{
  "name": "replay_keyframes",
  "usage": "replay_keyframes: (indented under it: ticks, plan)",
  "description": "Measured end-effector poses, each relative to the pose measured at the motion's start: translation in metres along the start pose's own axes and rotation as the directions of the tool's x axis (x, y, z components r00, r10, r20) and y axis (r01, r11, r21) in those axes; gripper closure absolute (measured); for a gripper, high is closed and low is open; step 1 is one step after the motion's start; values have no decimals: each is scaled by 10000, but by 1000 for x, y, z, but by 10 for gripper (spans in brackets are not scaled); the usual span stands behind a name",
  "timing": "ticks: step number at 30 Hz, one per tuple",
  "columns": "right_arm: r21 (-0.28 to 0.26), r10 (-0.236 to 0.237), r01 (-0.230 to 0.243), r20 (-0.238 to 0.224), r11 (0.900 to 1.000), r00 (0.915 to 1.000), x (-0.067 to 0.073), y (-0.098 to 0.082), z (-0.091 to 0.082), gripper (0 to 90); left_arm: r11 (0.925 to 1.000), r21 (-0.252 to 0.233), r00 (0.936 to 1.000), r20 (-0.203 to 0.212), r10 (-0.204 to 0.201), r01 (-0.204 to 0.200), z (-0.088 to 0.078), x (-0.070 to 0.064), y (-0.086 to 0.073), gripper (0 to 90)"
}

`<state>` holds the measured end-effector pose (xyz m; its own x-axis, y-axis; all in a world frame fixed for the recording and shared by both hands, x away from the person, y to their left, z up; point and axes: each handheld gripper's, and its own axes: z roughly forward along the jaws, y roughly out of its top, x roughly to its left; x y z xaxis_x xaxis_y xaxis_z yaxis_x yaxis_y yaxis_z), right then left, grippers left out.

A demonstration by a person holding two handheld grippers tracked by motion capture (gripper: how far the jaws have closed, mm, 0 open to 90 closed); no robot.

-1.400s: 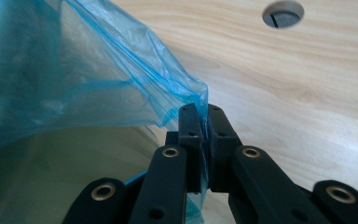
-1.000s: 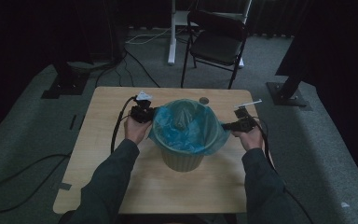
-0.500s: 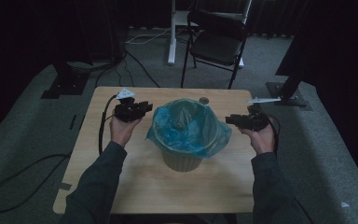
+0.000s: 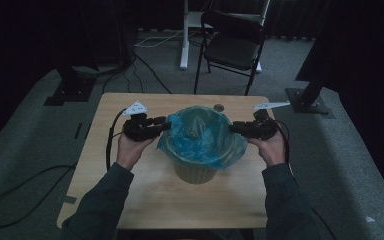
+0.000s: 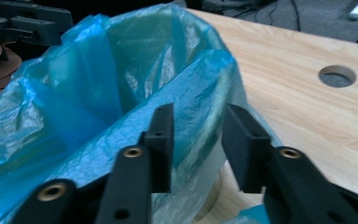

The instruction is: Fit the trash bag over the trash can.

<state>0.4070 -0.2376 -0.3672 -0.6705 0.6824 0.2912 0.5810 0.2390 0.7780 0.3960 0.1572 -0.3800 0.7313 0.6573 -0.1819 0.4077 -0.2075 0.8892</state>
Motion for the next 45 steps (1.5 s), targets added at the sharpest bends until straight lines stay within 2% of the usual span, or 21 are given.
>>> replay_keyframes:
  ticks: [1,6,9,14,15,17,21,22,25,31,32,36,40,42,45]
  plan:
    - [-2,-45,45,80,10000,10000,0,-2,-1,731,10000,51,10000,-9,41,-41,0,-1,-2,618]
    - [-275,84,-90,-231,9996,9997,-3,-3,-9,848,9999,97,10000,39,-47,47,-3,0,-8,682]
    - [-300,108,-117,-285,9995,9995,-4,-5,-10,896,9997,-177,9997,143,-187,189,-9,0,-11,762]
    - [-94,103,-104,-48,9999,9999,-6,-9,-10,900,9993,-362,9996,244,-113,121,-17,-3,-14,841]
    - [33,143,-143,0,9999,9999,-7,-13,-10,900,9993,-369,9997,244,-65,74,-18,-4,-15,879]
    - [159,146,-147,97,9998,9998,-9,-16,-9,900,9994,-346,9998,194,6,1,-20,-5,-17,889]
    - [290,200,-202,103,9994,9997,-11,-20,-8,900,9998,-198,10000,73,-55,57,-21,-2,-22,889]
    - [386,202,-206,99,9990,9997,-10,-23,-6,900,9997,-74,9998,-21,-221,221,-20,2,-28,889]
    - [552,141,-146,97,9984,9999,-10,-25,-2,900,9990,254,9993,-84,-354,356,-13,5,-37,883]
    - [984,14,-11,-33,9951,10000,-7,-29,7,900,9981,518,9994,-113,-328,334,-3,5,-42,852]
    - [1025,-50,66,-157,9947,9999,-5,-29,9,900,9983,483,9995,38,-314,312,-1,4,-41,840]
    - [1087,-173,191,-171,9939,9997,-2,-29,10,900,9986,514,9999,-24,-121,122,-2,0,-41,839]
    - [1192,-219,265,-392,9925,9990,-1,-31,8,900,9988,467,9999,91,-118,114,-6,1,-44,839]
    - [1380,-428,506,-588,9891,9973,3,-34,8,899,9986,516,10000,44,-67,65,-5,1,-47,832]
    - [1693,-660,716,-386,9830,9971,6,-36,13,894,9977,673,10000,-37,-9,12,-1,2,-50,826]
